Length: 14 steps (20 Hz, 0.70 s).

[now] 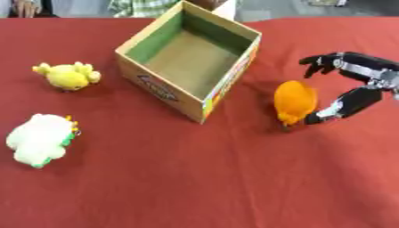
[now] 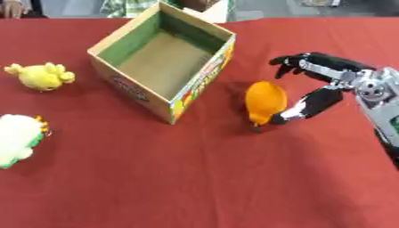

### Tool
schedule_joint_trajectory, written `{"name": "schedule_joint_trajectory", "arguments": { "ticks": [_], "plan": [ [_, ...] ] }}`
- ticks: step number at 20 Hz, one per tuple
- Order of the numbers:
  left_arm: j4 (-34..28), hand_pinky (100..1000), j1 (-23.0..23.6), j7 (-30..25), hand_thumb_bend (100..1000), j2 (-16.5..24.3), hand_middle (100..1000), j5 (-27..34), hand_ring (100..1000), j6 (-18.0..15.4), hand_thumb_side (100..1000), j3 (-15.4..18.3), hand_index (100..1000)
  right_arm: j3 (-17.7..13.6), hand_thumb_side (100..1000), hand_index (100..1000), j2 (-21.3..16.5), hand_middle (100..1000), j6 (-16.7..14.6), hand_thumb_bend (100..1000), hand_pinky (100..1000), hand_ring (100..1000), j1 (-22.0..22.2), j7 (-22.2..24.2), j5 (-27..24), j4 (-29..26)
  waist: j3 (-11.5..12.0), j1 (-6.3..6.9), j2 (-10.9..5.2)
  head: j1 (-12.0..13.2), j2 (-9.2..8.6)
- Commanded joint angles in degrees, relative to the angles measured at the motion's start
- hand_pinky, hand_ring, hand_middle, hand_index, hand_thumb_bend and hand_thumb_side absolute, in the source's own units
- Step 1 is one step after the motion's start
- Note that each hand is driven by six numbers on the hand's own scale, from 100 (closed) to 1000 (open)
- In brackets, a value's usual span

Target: Pick up objects on the table and place them in the box.

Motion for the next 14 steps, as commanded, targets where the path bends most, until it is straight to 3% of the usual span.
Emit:
{"name": "schedule_joint_trajectory", "arguments": {
  "ticks": [1, 7, 14],
  "plan": [
    [-0.8, 474, -0.5, -0.19, 100, 0.75, 574, 0.15, 520, 0.02, 462, 0.22, 605, 0.07, 471, 935, -0.41, 696, -0.21, 750, 853, 862, -1.01, -0.91, 1.08, 0.28, 0.07, -0.01, -0.85, 0.01, -0.74],
    [-0.8, 474, -0.62, -0.28, 100, 0.61, 573, 0.23, 519, -0.03, 463, 0.17, 605, 1.31, 447, 843, 0.53, 598, -0.71, 692, 828, 832, -1.26, -2.43, 3.62, 2.04, 0.13, -0.03, -0.69, -0.01, -0.94],
    [-0.8, 473, -0.59, -0.37, 100, 0.44, 568, 0.29, 517, -0.02, 463, 0.18, 604, 2.34, 447, 729, 1.07, 469, -1.36, 515, 782, 756, -1.3, -4.79, 5.3, 3.43, 0.21, -0.05, -0.59, -0.03, -0.96]
  ]
}}
